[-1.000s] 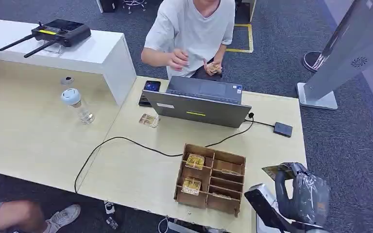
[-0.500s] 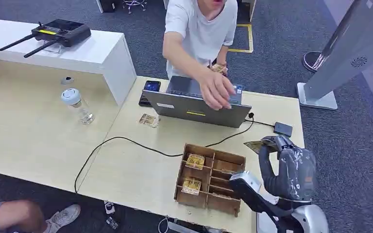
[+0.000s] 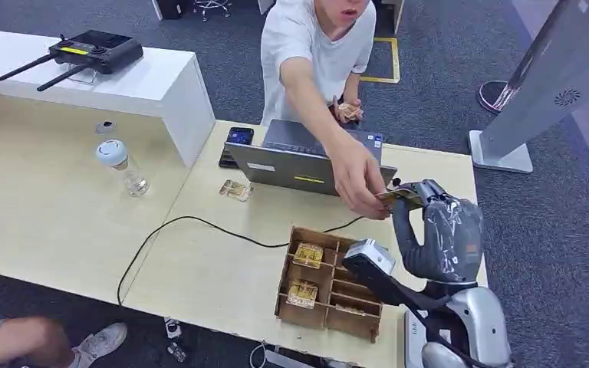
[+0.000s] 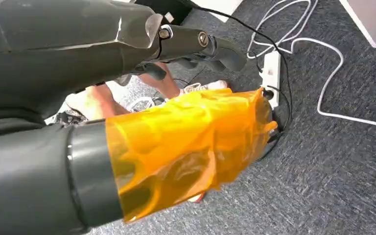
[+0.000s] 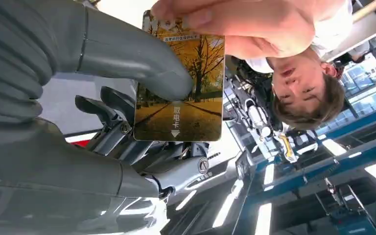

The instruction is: Pass the card to the sensor for recognition and then transmit it.

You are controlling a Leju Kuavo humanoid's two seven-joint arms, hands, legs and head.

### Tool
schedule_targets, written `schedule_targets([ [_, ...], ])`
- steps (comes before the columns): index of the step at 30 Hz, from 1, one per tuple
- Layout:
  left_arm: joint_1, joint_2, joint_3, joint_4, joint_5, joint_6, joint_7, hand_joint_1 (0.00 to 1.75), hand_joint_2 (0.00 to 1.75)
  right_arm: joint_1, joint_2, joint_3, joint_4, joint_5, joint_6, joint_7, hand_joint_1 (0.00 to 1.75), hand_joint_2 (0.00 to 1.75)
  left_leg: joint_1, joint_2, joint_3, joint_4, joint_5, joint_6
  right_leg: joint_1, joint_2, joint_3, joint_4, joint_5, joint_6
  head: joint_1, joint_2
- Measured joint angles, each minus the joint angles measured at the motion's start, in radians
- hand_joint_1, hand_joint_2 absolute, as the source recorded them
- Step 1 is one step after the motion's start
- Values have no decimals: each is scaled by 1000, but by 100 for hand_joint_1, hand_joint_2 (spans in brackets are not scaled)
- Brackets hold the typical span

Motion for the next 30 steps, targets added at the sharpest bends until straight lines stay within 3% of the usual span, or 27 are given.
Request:
schedule_targets([
  [8,-6,0,-18,0,0,-8,0,0,0,-39,16,14,45,-40,19,1,175,175,0,0,0,0,0,0,0,0,0,0,0,0,0,0],
  [9,-6,0,-22,0,0,-8,0,0,0,-46,19,21,51,-43,20,1,150,175,0,0,0,0,0,0,0,0,0,0,0,0,0,0],
  [10,-7,0,-24,0,0,-9,1,0,0,-52,23,27,58,-47,20,1,82,175,0,0,0,0,0,0,0,0,0,0,0,0,0,0],
  [11,-8,0,-25,0,0,-10,2,0,0,-58,25,33,63,-47,21,1,35,175,0,0,0,0,0,0,0,0,0,0,0,0,0,0],
  [12,-9,0,-26,0,0,-10,2,0,0,-63,28,39,69,-48,21,1,0,175,0,0,0,0,0,0,0,0,0,0,0,0,0,0],
  [30,-9,1,-29,0,6,-8,3,0,0,-77,33,69,92,-60,19,8,0,175,0,0,0,0,0,0,0,0,0,0,0,0,0,0],
])
